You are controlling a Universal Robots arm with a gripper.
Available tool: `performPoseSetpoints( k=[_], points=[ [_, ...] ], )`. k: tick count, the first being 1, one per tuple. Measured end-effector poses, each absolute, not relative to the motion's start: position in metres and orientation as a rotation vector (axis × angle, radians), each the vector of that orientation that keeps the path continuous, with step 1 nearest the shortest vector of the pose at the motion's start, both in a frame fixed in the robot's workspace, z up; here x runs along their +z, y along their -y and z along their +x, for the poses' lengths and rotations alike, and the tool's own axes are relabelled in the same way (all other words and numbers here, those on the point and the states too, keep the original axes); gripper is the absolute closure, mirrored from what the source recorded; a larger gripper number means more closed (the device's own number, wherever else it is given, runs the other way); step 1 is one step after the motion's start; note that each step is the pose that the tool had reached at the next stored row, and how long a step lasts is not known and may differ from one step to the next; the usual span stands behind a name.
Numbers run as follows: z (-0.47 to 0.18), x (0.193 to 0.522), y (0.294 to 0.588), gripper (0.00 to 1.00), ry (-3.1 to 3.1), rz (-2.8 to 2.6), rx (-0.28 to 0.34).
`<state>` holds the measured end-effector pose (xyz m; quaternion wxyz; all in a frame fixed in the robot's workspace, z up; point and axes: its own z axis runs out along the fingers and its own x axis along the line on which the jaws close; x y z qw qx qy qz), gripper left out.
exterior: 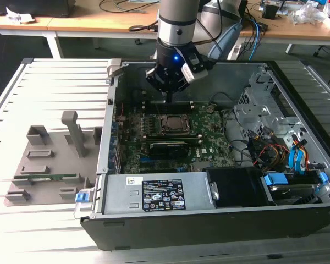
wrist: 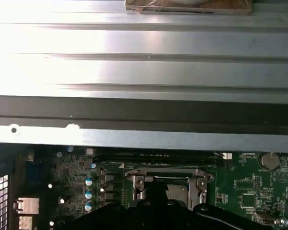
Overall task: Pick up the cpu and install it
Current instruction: 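Install the first cpu locking lever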
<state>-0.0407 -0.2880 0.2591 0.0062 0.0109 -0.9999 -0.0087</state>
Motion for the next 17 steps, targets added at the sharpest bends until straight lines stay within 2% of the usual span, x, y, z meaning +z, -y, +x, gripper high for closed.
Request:
performPoseSetpoints(
  k=[10,17],
  points=[
    [-0.079,0.261,0.302,0.89,3.143,0.034,-0.027],
    [-0.099,0.265,0.291,0.89,3.157,0.04,-0.029]
  ],
)
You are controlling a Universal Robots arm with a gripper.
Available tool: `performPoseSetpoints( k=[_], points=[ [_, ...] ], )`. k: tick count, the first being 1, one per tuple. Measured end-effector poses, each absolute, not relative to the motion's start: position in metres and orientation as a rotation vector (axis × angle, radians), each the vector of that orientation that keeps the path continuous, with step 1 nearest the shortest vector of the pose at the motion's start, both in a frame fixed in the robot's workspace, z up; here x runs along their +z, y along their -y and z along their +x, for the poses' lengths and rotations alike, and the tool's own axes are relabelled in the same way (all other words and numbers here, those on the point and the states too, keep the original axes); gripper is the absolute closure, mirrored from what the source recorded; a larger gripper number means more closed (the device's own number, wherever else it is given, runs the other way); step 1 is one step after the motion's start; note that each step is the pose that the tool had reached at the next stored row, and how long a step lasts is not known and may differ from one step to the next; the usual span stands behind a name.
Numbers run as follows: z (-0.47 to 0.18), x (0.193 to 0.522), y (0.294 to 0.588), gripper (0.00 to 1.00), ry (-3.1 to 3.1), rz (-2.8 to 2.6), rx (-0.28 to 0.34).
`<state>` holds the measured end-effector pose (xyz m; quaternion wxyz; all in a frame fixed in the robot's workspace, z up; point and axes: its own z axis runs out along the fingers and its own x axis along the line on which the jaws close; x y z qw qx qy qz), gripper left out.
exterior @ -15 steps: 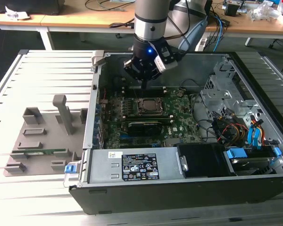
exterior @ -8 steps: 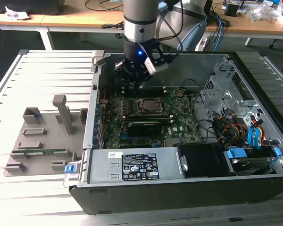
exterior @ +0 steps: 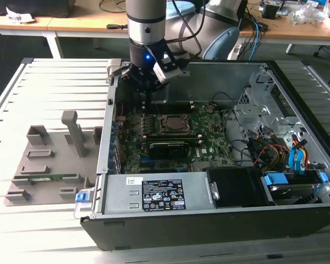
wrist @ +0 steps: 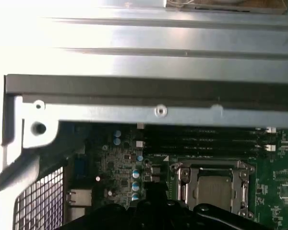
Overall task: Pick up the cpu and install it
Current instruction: 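Install the first cpu locking lever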
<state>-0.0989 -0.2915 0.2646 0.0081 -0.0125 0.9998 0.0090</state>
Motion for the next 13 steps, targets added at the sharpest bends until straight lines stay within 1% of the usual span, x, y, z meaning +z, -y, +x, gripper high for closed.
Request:
performPoseSetpoints(
  k=[4,7,13],
  points=[
    [-0.095,0.265,0.288,0.89,-3.125,-0.046,0.035],
    [-0.079,0.265,0.288,0.89,-3.129,-0.057,0.043],
    [-0.063,0.264,0.288,0.89,-3.135,-0.06,0.044]
  ],
)
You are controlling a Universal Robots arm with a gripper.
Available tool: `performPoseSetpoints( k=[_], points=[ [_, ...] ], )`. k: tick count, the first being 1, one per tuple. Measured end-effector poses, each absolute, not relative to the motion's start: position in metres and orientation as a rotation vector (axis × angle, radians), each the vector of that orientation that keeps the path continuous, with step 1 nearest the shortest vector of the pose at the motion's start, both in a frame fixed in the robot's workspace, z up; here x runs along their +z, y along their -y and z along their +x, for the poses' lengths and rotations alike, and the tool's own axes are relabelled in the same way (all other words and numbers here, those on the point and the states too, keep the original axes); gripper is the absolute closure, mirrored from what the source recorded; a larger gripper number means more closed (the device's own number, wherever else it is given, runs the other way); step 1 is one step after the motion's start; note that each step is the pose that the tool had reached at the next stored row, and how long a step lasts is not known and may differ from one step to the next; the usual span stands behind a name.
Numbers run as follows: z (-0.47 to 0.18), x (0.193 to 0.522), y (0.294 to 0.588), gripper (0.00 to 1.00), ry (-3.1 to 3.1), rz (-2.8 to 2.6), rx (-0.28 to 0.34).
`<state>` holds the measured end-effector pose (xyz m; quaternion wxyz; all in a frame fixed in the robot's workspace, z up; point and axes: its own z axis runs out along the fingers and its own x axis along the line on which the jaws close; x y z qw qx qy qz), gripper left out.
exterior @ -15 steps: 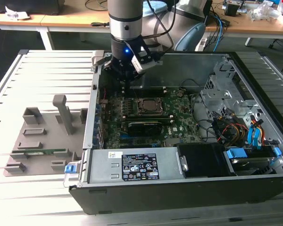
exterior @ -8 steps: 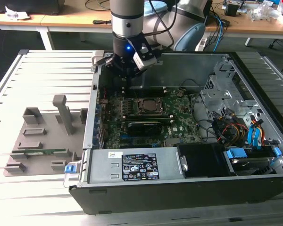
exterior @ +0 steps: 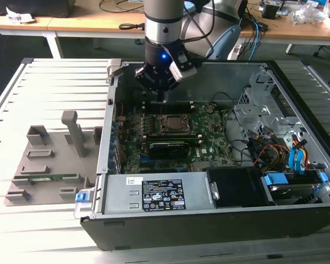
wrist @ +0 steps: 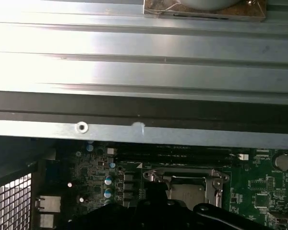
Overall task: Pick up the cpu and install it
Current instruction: 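Install the first cpu locking lever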
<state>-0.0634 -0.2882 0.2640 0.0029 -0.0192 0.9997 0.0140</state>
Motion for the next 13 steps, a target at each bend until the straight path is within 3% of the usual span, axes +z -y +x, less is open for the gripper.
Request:
performPoseSetpoints(
  k=[13],
  points=[
    [-0.052,0.261,0.288,0.89,-3.138,-0.061,0.044]
  ],
)
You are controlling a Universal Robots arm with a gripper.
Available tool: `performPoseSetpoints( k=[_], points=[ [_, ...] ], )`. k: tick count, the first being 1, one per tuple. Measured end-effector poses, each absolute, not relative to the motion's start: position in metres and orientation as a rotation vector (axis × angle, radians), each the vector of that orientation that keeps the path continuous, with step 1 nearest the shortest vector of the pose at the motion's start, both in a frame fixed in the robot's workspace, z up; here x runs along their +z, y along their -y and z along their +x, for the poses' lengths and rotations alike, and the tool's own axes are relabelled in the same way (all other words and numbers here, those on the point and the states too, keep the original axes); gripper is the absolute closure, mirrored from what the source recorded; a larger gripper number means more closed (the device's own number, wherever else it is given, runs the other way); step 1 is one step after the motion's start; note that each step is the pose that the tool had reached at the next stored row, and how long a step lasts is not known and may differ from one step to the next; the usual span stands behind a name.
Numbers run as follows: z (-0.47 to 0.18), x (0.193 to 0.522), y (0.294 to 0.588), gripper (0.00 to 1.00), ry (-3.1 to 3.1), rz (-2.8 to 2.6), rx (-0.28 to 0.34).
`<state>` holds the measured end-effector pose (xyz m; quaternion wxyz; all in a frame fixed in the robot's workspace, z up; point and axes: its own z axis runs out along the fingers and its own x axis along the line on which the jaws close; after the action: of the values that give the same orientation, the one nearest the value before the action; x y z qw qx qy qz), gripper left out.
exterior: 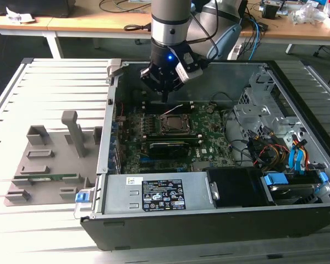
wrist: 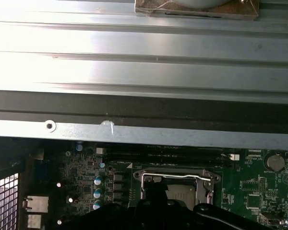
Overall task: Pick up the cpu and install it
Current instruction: 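Install the first cpu locking lever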
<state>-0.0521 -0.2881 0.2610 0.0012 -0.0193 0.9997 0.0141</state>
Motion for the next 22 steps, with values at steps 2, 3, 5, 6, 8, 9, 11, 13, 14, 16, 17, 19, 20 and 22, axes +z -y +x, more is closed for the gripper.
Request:
performPoseSetpoints(
  k=[2,3,5,6,8,9,11,13,14,16,17,19,20,22],
  points=[
    [-0.051,0.26,0.288,0.89,-3.139,-0.061,0.044],
    [-0.05,0.258,0.288,0.89,-3.139,-0.061,0.044],
    [-0.049,0.251,0.288,0.89,-3.141,-0.061,0.044],
    [-0.049,0.245,0.288,0.89,-3.142,-0.062,0.044],
    [-0.048,0.241,0.285,0.89,-3.141,-0.093,0.044],
    [-0.047,0.237,0.283,0.89,-3.141,-0.106,0.042],
    [-0.045,0.233,0.282,0.89,-3.141,-0.108,0.04],
    [-0.043,0.228,0.28,0.89,-3.142,-0.109,0.04],
    [-0.042,0.225,0.28,0.89,-3.142,-0.11,0.04],
    [-0.041,0.224,0.28,0.89,-3.142,-0.11,0.04],
    [-0.039,0.223,0.28,0.89,-3.142,-0.11,0.039],
    [-0.037,0.222,0.28,0.89,-3.142,-0.11,0.039],
    [-0.033,0.22,0.28,0.89,-3.143,-0.111,0.039],
    [-0.03,0.216,0.279,0.89,-3.143,-0.112,0.036]
  ],
)
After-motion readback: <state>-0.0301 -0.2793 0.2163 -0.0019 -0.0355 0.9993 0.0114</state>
